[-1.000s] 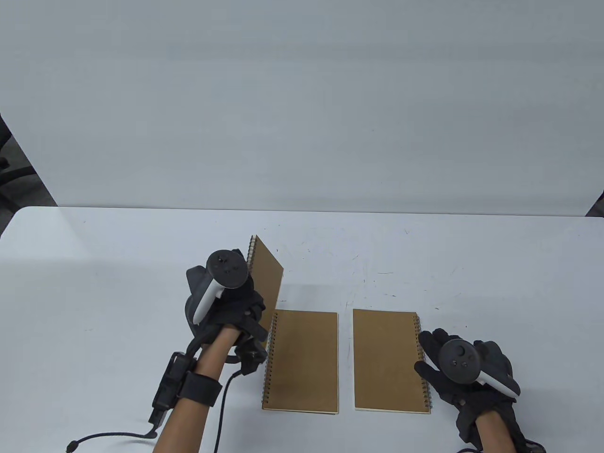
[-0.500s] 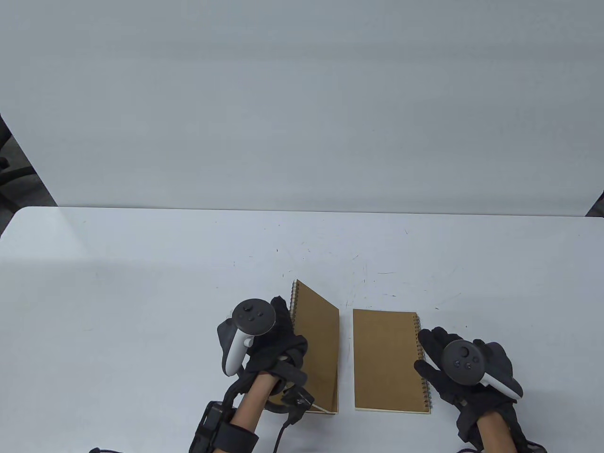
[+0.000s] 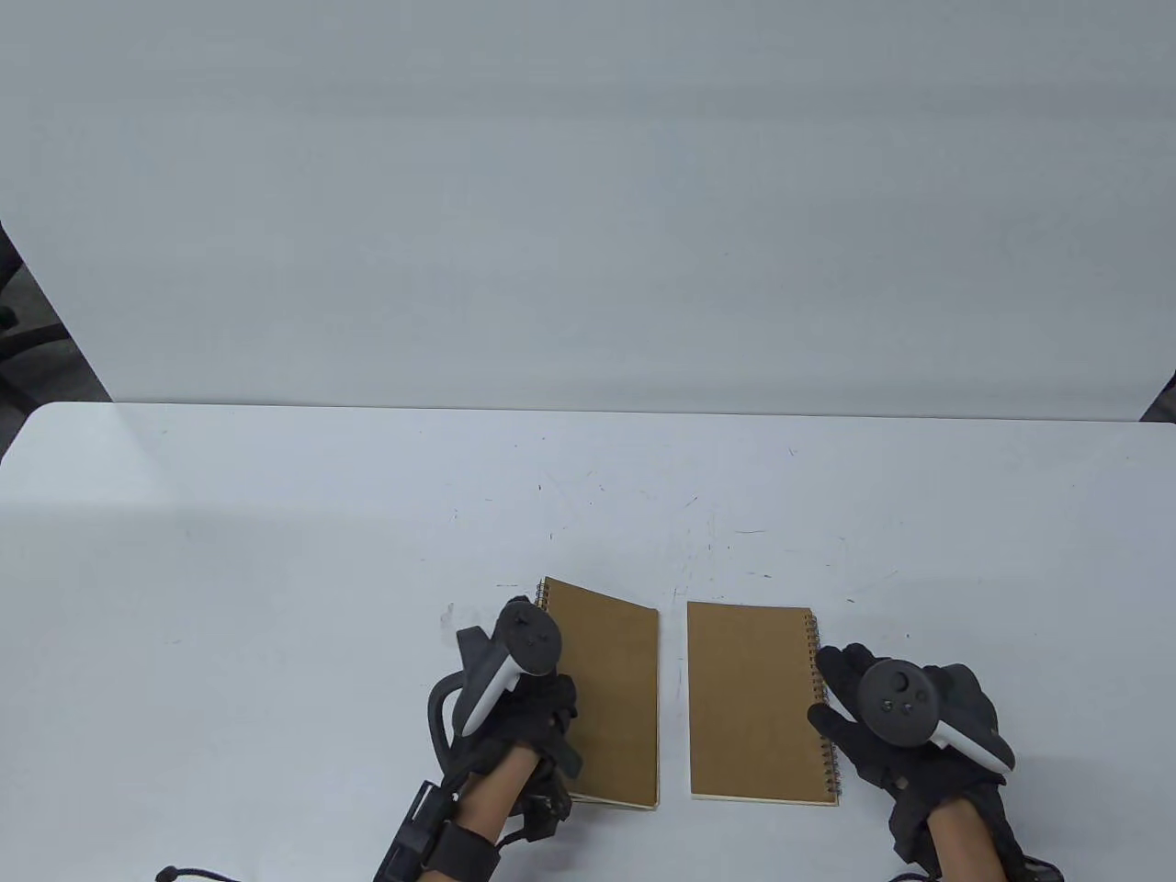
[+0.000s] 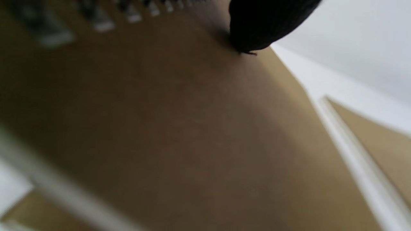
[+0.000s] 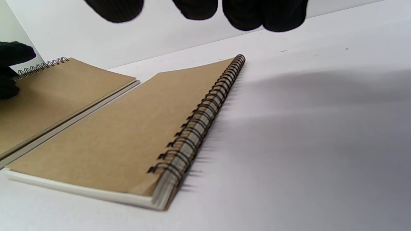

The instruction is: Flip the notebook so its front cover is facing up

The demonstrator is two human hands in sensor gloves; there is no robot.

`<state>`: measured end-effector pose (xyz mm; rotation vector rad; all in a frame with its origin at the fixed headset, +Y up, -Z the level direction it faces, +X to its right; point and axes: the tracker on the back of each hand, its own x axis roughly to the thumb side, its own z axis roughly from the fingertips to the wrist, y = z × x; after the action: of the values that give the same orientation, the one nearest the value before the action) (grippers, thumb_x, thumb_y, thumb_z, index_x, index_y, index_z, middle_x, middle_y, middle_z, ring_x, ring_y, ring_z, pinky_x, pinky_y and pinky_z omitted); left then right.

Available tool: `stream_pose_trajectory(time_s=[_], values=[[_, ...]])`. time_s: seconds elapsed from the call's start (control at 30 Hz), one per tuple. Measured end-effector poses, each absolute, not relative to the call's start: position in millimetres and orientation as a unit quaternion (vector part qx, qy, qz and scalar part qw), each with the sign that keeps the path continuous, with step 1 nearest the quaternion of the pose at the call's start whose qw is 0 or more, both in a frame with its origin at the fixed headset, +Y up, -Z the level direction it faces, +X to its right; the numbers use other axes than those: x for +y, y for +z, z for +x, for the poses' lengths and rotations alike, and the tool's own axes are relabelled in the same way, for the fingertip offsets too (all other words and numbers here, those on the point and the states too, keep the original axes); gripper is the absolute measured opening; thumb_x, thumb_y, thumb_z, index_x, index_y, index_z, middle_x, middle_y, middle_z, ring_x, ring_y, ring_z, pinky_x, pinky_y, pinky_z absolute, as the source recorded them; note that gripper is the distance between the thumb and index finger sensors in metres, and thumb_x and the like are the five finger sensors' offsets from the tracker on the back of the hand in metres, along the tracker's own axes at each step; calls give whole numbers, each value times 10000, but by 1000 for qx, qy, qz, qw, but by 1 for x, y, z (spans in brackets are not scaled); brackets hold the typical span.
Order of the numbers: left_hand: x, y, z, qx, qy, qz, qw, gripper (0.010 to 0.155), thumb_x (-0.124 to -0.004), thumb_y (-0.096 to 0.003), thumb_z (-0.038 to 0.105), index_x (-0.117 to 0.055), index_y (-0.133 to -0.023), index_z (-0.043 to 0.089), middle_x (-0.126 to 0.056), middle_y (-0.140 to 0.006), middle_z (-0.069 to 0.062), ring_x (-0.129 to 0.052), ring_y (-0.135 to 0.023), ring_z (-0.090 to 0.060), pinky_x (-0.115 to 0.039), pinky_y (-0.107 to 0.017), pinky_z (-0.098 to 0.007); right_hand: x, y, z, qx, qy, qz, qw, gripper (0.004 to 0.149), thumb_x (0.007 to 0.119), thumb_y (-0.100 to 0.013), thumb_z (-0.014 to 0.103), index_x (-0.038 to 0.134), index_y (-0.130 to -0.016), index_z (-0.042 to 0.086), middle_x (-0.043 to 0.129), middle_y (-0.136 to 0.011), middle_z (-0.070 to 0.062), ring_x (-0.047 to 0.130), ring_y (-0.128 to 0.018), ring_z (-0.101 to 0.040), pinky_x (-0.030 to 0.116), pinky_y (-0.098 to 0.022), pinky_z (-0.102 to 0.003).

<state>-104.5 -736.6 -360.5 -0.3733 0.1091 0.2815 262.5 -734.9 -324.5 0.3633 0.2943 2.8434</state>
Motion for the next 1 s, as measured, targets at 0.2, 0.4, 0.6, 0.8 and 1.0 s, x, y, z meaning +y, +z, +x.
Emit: stream_pose_trajectory(time_s=[0.2,0.4,0.6,0.8,1.0], values=[[-746,-363,-88,68,4,-203,977,966,-703,-581,401,92,-1057,130,-558,-1000,-272,-835,-709,-328,-849,-449,-390,-742,-327,264,105,984,98,109,697,587,-563,476,442,-1103,60,609,-1113,-333,655,-929,-574,350,-581,-819],[-748,-364,-86,78,-66,-226,969,973,-664,-594,473,130,-1055,152,-402,-1057,-274,-741,-813,-390,-804,-519,-422,-752,-326,255,105,991,68,44,845,596,-545,578,350,-1109,-2,797,-991,-291,825,-804,-490,471,-604,-754],[-737,-352,-124,14,16,-195,981,938,-624,-594,503,115,-1063,167,-257,-1115,-306,-569,-970,-536,-703,-646,-557,-763,-327,232,121,991,58,-3,960,566,-533,648,223,-1102,-44,809,-927,-262,846,-735,-426,515,-605,-717],[-737,-339,-190,-4,71,-161,984,914,-626,-591,495,89,-1082,208,-44,-1140,-287,-221,-1066,-601,-474,-717,-712,-774,-325,209,148,986,38,-61,1038,544,-526,679,96,-1071,-83,708,-932,-322,781,-736,-464,468,-600,-755],[-759,-341,-229,-17,158,-170,973,883,-618,-594,477,82,-1083,255,12,-1137,-240,-120,-1072,-573,-367,-728,-732,-775,-324,194,118,992,11,-44,978,645,-521,567,214,-1067,-120,733,-912,-372,804,-719,-478,510,-588,-740]])
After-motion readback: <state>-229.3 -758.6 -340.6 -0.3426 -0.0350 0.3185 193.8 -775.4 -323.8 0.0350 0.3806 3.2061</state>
